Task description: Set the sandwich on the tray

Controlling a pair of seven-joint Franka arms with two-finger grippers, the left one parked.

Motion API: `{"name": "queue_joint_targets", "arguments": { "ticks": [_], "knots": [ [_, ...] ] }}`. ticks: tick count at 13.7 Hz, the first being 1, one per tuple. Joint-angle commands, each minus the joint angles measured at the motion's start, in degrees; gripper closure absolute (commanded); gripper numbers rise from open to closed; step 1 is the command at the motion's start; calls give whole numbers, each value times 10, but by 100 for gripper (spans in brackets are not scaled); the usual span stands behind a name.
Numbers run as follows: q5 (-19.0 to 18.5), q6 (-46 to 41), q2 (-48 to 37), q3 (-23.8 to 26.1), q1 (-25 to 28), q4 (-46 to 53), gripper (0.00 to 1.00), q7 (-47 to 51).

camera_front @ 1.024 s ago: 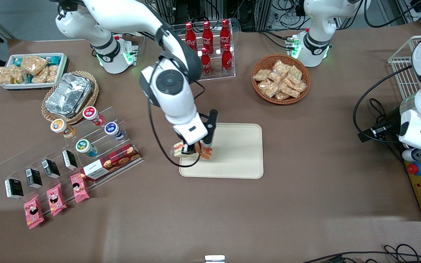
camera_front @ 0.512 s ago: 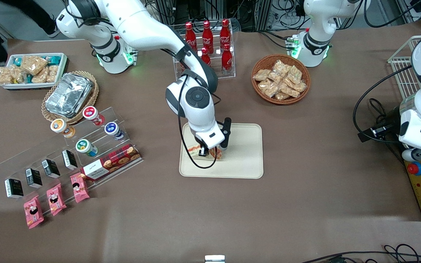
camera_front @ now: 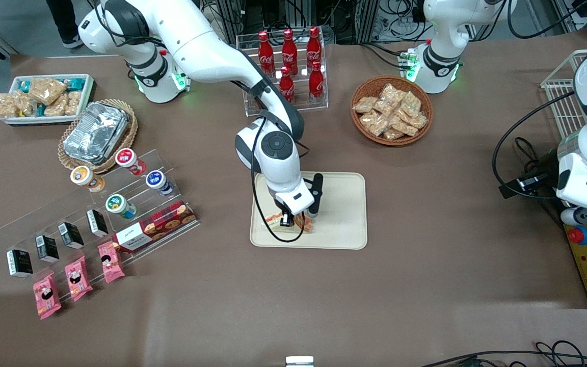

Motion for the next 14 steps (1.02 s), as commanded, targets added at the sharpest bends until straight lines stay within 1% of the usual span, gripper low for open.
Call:
{"name": "queue_joint_targets", "arguments": {
  "ticks": [1, 3, 4, 5, 6, 7, 11, 12, 14],
  "knots": [
    [-5, 11, 22, -3, 1, 21, 67, 7],
    [-5, 14, 24, -3, 1, 21, 61, 7],
    [-5, 14, 24, -3, 1, 21, 43, 8],
    [-4, 14, 22, -3, 1, 21, 31, 9],
    [-1, 13, 19, -3, 1, 21, 14, 9],
    [0, 6, 13, -3, 1, 21, 2, 9],
    [4, -41, -40, -4, -12, 21, 2, 41],
    [11, -63, -57, -8, -13, 21, 2, 55],
    [13, -114, -96, -17, -29, 21, 2, 91]
  ]
}}
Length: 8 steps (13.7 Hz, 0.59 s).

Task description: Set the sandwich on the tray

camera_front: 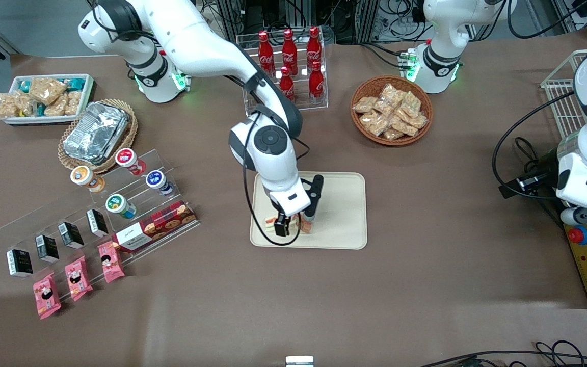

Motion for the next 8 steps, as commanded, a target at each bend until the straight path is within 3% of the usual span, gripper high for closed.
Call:
{"name": "queue_joint_targets", "arguments": {
  "ticks": [1, 5, 8],
  "knots": [
    [10, -75, -66, -2, -24, -6, 2, 48],
    [11, -163, -139, -30, -74, -7, 2, 71],
    [13, -199, -175, -30, -151, -7, 2, 70]
  ]
}}
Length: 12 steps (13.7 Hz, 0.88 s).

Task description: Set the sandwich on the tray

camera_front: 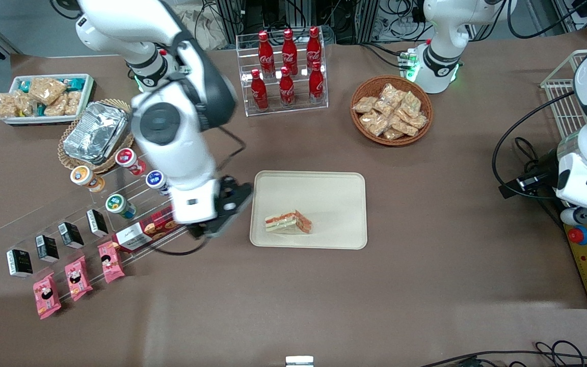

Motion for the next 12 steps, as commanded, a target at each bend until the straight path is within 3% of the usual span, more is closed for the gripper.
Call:
{"name": "queue_joint_targets", "arguments": {
  "ticks": [1, 4, 6, 12],
  "knots": [
    [14, -52, -42, 6, -70, -12, 2, 7],
    [17, -134, -84, 6, -149, -12, 2, 54],
    [10, -144, -109, 5, -172, -13, 2, 141],
    [12, -210, -133, 7, -242, -16, 2, 236]
  ]
}}
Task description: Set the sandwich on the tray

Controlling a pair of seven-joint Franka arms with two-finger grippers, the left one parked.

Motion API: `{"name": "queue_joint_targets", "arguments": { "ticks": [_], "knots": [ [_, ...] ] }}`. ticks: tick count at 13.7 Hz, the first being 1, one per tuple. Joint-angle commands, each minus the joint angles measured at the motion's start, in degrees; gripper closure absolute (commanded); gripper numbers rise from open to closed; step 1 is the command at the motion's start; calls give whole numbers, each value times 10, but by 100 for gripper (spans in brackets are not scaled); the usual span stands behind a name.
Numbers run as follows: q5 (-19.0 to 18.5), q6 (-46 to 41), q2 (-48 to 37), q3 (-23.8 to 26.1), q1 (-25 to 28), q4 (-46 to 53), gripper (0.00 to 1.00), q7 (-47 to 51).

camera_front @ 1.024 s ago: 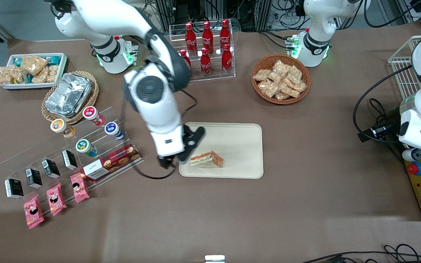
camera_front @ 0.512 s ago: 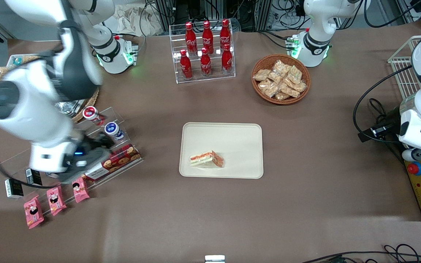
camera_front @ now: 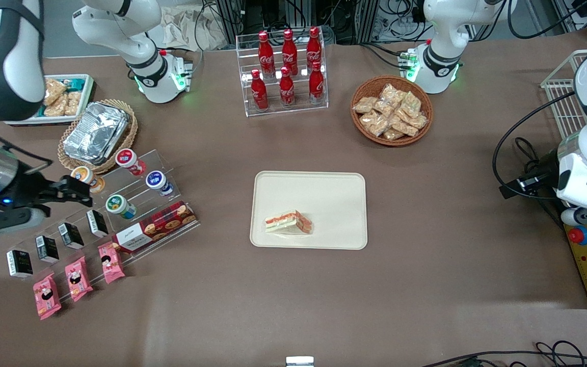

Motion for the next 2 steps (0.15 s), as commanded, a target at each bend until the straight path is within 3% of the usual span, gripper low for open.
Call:
{"name": "queue_joint_targets", "arguments": {
  "ticks": [1, 2],
  "knots": [
    [5, -32, -21, 7, -13, -10, 2, 74],
    [6, -38, -21, 7, -13, -10, 2, 103]
  ]
}}
